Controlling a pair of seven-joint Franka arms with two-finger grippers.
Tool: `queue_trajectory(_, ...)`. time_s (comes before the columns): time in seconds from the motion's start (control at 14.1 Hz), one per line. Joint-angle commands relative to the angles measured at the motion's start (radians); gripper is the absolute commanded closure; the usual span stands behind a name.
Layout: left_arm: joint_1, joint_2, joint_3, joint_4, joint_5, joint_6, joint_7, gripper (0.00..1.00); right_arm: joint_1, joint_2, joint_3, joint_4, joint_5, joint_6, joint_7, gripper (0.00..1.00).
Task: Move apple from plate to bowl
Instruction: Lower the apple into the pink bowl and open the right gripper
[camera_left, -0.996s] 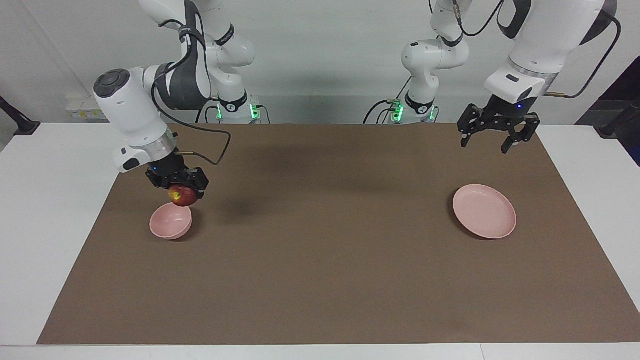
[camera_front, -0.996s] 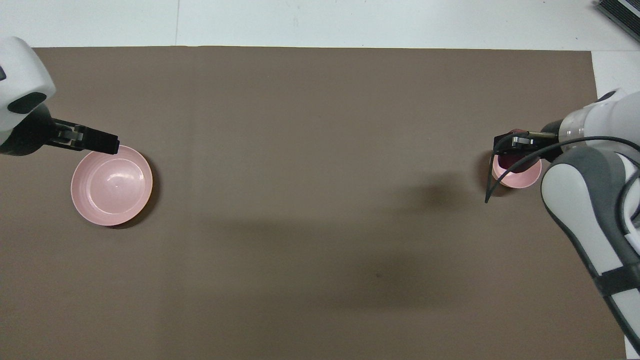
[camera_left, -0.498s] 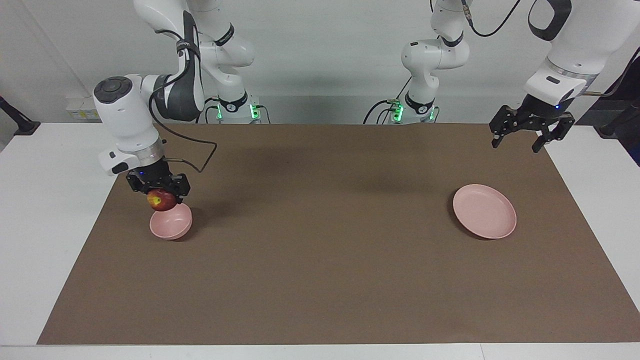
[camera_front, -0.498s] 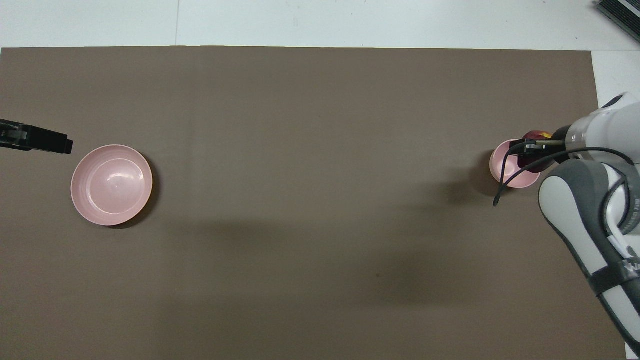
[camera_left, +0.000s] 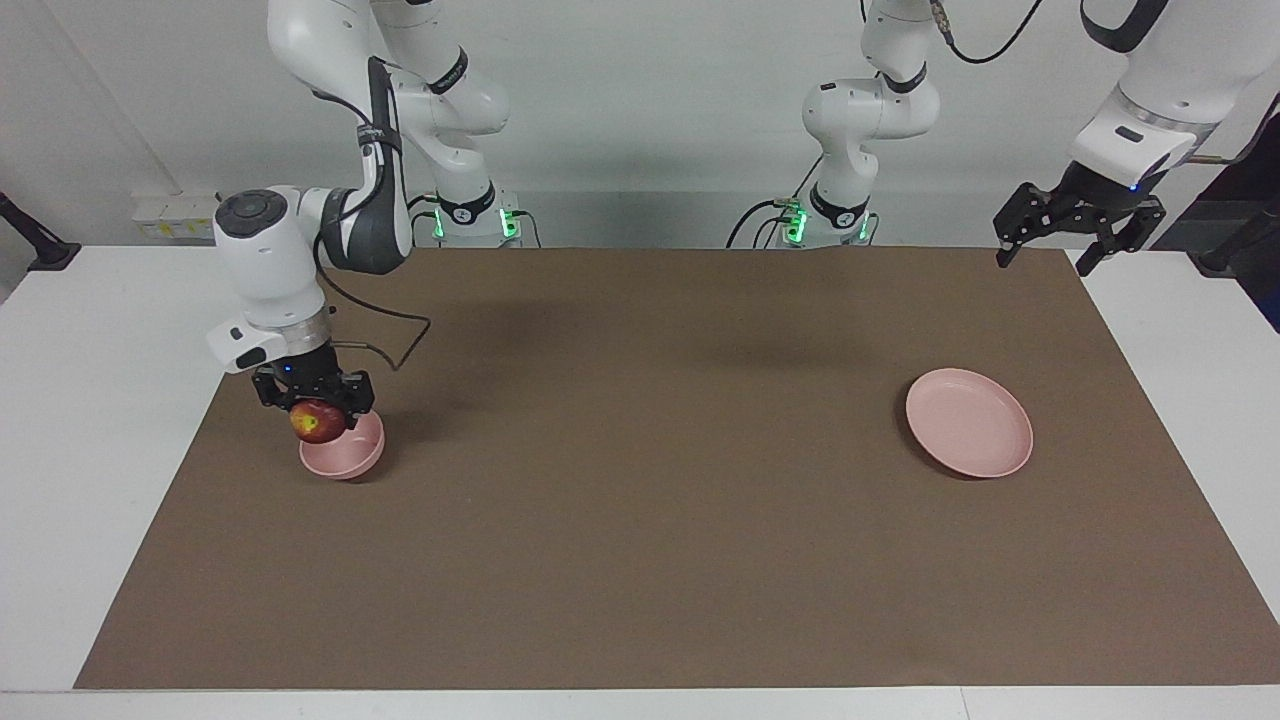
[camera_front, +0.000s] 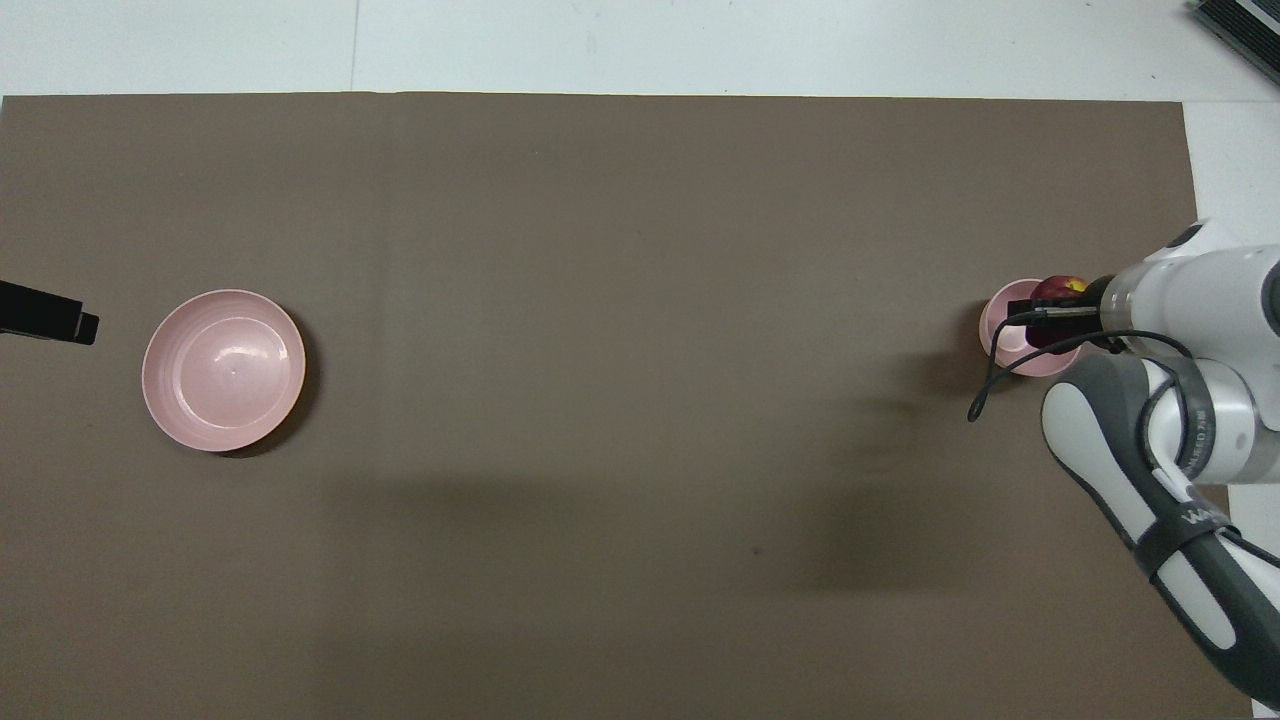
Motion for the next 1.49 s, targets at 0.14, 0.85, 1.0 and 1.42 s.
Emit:
queue_trajectory(0.14, -0.022, 0.026, 0.009, 0.07, 0.015, -0.058, 0.01, 0.0, -0.023, 0.047, 0.011, -0.031, -0.02, 0.057, -0.015, 1.0)
queue_trajectory(0.85, -0.101, -0.017, 0.084, 0.007, 0.032, -0.061, -0.02, 0.0, -0.009, 0.09, 0.015, 0.152, -0.003, -0.095, -0.023, 0.0)
queue_trajectory(1.0, -0.112, -0.02, 0.091, -0.004, 0.049, -0.057, -0.02, 0.0, -0.009, 0.087, 0.025, 0.207, -0.002, -0.173, -0.023, 0.0)
queue_trajectory(1.42, -0.097, -0.018, 0.09, 0.001, 0.047, -0.051, -0.014, 0.0, -0.003, 0.072, 0.06, 0.366, 0.004, -0.412, -0.003, 0.0)
